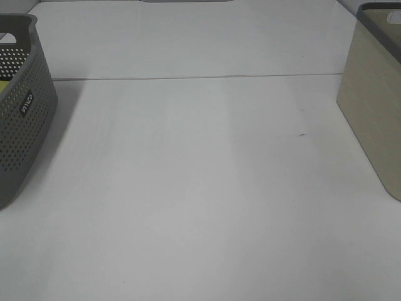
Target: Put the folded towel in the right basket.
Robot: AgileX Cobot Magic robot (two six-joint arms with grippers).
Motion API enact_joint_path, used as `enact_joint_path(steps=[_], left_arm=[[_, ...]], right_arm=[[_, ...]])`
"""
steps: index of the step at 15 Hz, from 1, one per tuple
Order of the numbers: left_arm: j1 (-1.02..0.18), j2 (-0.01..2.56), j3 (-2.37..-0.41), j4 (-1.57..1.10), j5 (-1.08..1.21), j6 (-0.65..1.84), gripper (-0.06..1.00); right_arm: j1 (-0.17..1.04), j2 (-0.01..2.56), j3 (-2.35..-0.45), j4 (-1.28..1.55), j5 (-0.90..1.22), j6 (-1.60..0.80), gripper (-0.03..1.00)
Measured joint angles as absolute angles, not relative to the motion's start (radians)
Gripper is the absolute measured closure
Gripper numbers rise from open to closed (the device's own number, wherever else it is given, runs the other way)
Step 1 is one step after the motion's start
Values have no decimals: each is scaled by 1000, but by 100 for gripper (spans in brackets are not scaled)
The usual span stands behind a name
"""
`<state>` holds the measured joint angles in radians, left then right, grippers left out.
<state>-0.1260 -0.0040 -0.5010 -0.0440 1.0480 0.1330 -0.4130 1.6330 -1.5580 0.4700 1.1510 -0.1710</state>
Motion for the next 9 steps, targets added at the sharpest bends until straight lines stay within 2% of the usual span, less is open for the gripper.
enact_joint_path(steps=[9], left_arm=[[-126,-4,-501,-44,1048,133,-4]], right_arm=[[-412,1349,-1558,478,1211,-297,18]])
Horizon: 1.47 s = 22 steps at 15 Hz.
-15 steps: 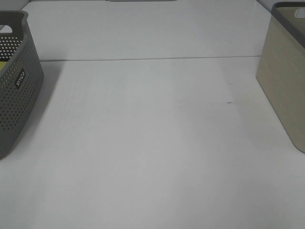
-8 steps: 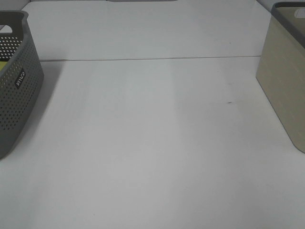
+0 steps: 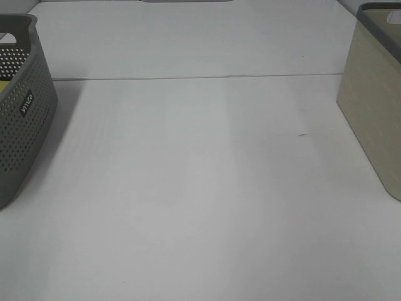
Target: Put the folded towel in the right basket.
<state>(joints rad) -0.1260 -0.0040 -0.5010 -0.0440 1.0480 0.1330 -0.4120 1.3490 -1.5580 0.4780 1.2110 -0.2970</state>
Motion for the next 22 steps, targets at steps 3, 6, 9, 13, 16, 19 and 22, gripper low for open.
enact_joint_path(steps=[3,6,9,13,16,19,22], left_arm=[[-126,-4,-501,-44,1048,133,-4],[-126,-4,-501,-44,1048,133,-4],[-126,-4,-501,-44,1048,133,-4],[-126,-4,-501,-44,1048,133,-4],[-126,-4,-501,-44,1048,133,-4],[-126,-4,-501,-44,1048,133,-4],[-126,-4,-501,-44,1048,133,-4]], right_arm=[[-412,1227,-1558,474,1211,-309,18],[-412,1050,-1514,462,1211,-354,18],[-412,829,-1321,461,1193,-370,18],[-358,551,-1046,454,1079,-396,18],[-279,417,-866,448,1074,-357,18],[-279,309,-780,436,1081,-308,18],[-279,161,-716,436,1153,-209,18]])
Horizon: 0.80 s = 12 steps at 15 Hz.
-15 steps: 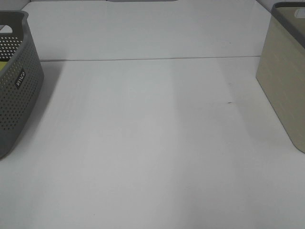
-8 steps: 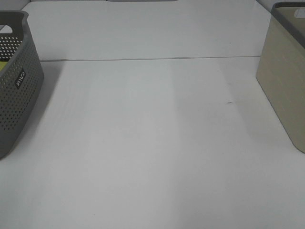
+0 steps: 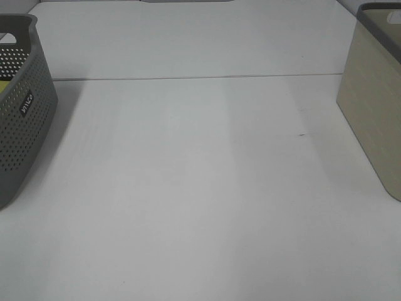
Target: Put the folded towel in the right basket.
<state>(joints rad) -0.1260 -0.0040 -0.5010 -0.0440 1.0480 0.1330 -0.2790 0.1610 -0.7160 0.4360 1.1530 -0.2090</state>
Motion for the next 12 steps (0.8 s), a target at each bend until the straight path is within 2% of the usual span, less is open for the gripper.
enact_joint_path(steps=[3,7,9,12], left_arm=[[-126,-4,-501,-44,1048,133,-4],[-126,-4,-501,-44,1048,133,-4],[-126,-4,-501,-44,1048,133,-4],[-126,-4,-501,-44,1048,133,-4]], right_arm=[[-279,15,-693,303,1216,-161,18],[-214,-4,-684,77,1222,-30,18],[-163,-4,-633,14,1222,-11,18],[-150,-4,-511,0,1217,22,18]])
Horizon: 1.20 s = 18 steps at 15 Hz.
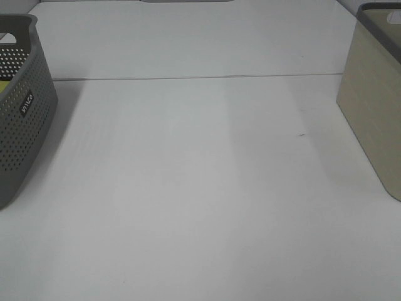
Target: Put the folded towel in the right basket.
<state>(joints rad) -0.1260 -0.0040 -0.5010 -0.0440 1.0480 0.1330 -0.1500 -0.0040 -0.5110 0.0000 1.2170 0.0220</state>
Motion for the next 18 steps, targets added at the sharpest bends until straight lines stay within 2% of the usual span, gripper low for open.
enact_joint_path(steps=[3,7,11,18], left_arm=[[-126,-4,-501,-44,1048,133,-4],[-126,-4,-501,-44,1048,133,-4],[-126,-4,-501,-44,1048,133,-4],[-126,-4,-501,-44,1048,133,-4]], right_arm=[[-150,-4,-474,0,1131,36,18],[-150,-4,-457,0,1117,25,18],[-150,-4,-457,48,1117,-118,18],[-150,-4,-457,48,1117,-121,18]])
